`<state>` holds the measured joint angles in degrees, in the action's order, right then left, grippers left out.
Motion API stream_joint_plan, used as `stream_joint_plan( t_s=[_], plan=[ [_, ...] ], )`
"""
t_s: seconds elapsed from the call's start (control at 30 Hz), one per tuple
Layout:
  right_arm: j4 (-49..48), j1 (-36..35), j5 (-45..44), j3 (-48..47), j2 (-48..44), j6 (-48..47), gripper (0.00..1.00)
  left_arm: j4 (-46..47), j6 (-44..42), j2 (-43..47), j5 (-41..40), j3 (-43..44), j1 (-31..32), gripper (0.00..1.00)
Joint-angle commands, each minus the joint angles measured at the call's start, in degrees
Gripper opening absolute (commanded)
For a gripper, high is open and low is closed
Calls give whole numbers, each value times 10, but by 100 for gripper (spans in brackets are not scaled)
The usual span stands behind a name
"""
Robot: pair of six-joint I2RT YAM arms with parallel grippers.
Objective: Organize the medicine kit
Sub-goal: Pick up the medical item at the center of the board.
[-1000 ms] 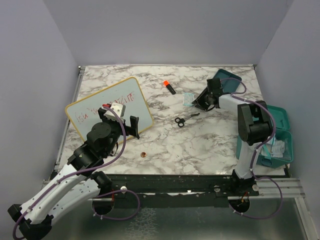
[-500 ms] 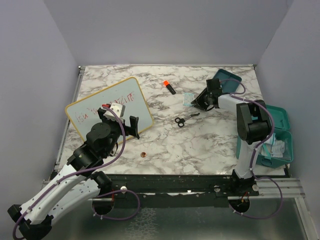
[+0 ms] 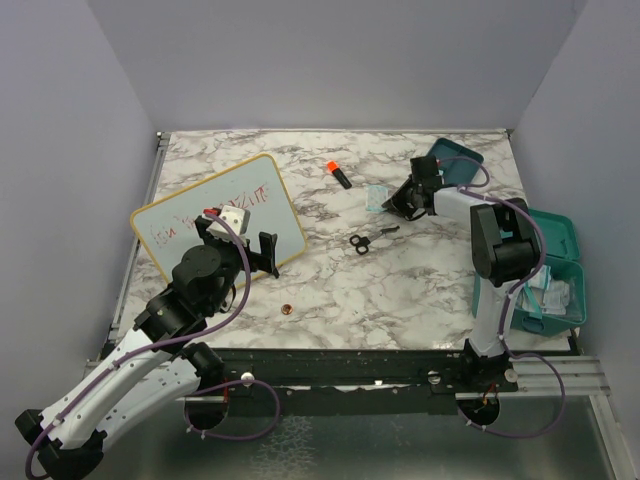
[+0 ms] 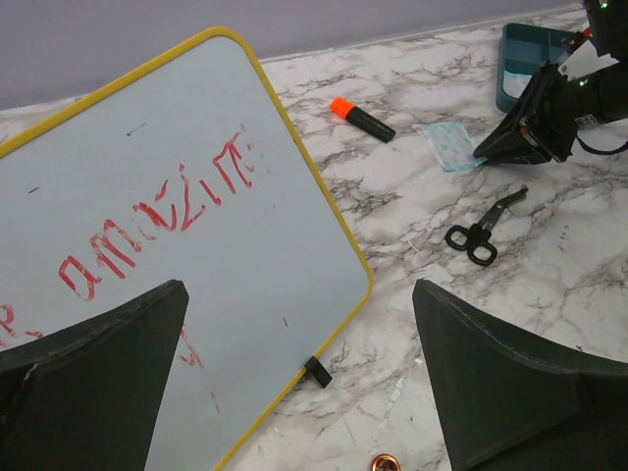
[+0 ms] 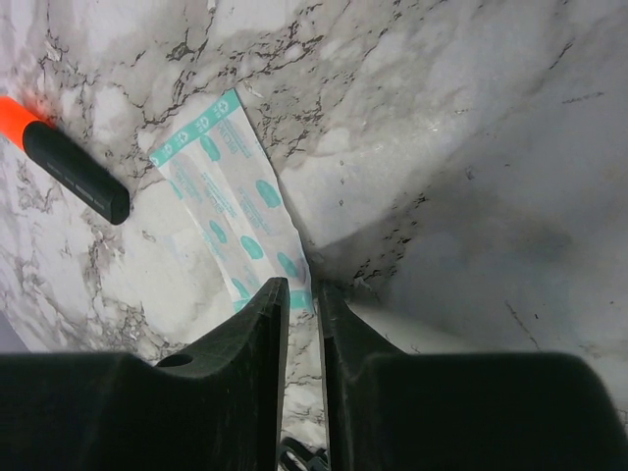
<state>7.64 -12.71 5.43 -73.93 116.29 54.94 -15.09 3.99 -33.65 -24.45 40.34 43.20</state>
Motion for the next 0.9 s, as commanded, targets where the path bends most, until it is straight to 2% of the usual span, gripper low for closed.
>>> stream_joint_plan(
  t_s=[0.0, 0.17, 0.37, 0.87],
  plan=[
    [17, -4, -24, -9, 31, -2, 23, 9, -3, 5, 8, -8, -1, 99],
    [15, -4, -23, -8, 31, -7, 17, 9, -3, 5, 8, -8, -1, 99],
    [1, -4, -24, 2, 21, -13, 1, 9, -3, 4, 9, -8, -1, 99],
    [-46, -4, -33, 17, -59, -56, 1, 9, -4, 6, 9, -8, -1, 99]
  ],
)
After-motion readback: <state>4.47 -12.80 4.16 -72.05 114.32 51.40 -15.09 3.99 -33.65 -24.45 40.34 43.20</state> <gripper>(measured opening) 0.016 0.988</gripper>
